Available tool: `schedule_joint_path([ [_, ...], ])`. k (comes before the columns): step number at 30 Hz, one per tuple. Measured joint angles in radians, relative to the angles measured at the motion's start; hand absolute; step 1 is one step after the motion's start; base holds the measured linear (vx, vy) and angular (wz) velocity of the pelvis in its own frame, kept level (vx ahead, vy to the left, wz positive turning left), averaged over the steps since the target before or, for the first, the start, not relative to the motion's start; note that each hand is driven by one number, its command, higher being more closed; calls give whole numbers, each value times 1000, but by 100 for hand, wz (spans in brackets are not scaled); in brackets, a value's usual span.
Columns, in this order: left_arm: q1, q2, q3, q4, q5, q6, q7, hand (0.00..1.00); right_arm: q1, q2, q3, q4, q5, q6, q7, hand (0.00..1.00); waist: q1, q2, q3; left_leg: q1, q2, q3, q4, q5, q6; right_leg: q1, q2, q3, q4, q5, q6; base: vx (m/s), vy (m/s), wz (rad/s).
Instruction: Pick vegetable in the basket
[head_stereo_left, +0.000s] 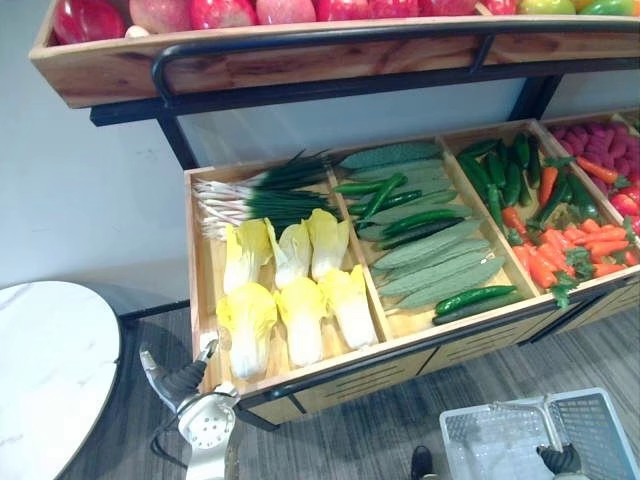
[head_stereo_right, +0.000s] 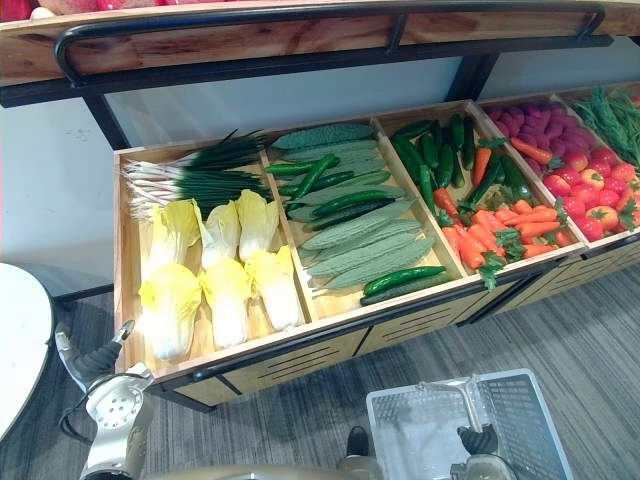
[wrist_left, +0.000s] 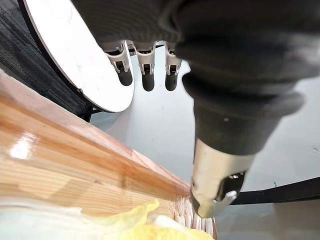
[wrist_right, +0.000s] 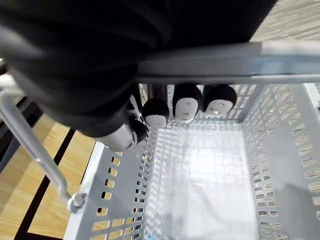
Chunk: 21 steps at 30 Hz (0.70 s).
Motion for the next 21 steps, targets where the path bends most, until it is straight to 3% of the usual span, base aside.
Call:
schedule_joint_path([
  [3, -7, 0, -45, 19, 8, 34, -8, 0, -4, -2, 26, -5, 0, 0, -3, 100, -1, 2, 2, -3, 1, 6, 13, -11, -1, -5, 0, 11, 0, 0, 0, -46, -20, -11],
  [21, -16, 4, -107, 77, 37, 79, -46, 0, -10, -2, 28, -6, 1, 1, -12, 100, -3, 8, 14, -14, 0, 10, 16, -14, 0, -19, 0, 20, 0, 1, 2, -7, -5, -1],
])
